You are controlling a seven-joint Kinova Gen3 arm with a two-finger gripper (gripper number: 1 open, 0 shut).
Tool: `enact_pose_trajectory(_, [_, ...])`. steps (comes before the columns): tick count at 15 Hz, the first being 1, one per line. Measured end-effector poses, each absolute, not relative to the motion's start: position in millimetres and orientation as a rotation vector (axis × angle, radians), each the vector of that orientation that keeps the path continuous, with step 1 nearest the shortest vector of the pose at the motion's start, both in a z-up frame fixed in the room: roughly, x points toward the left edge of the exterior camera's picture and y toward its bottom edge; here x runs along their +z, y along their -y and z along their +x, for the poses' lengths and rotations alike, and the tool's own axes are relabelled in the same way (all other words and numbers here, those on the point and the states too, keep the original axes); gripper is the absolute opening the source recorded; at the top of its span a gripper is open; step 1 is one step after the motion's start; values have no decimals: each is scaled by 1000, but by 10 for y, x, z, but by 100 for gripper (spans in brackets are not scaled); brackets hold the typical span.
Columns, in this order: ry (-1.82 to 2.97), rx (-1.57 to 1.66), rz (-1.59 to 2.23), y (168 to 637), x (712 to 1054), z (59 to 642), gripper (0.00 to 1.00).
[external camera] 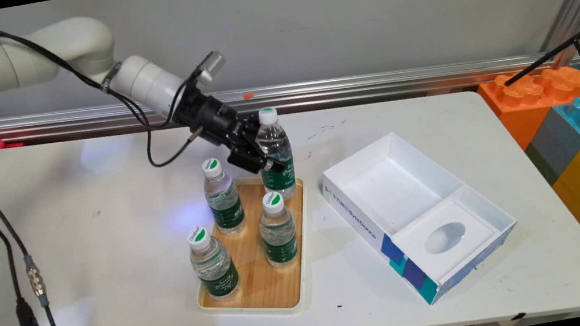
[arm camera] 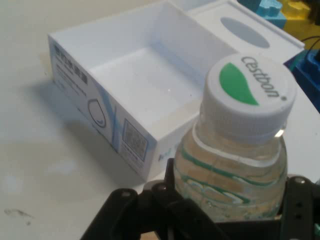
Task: Place the picked object on the tray
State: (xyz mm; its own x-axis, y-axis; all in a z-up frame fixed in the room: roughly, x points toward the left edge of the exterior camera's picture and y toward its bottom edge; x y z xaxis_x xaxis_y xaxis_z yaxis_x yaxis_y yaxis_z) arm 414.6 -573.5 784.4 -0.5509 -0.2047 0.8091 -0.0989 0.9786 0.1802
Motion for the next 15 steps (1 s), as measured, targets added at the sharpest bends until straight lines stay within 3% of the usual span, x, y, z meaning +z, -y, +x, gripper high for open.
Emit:
enact_pose_trajectory(11, [2187, -139, 173, 5736, 7436, 4064, 0])
enact_pose_trajectory(12, [2189, -136, 168, 5737, 7419, 4061, 100])
enact_pose_trajectory(15, [2198, -135, 154, 5734, 7369, 4063, 100])
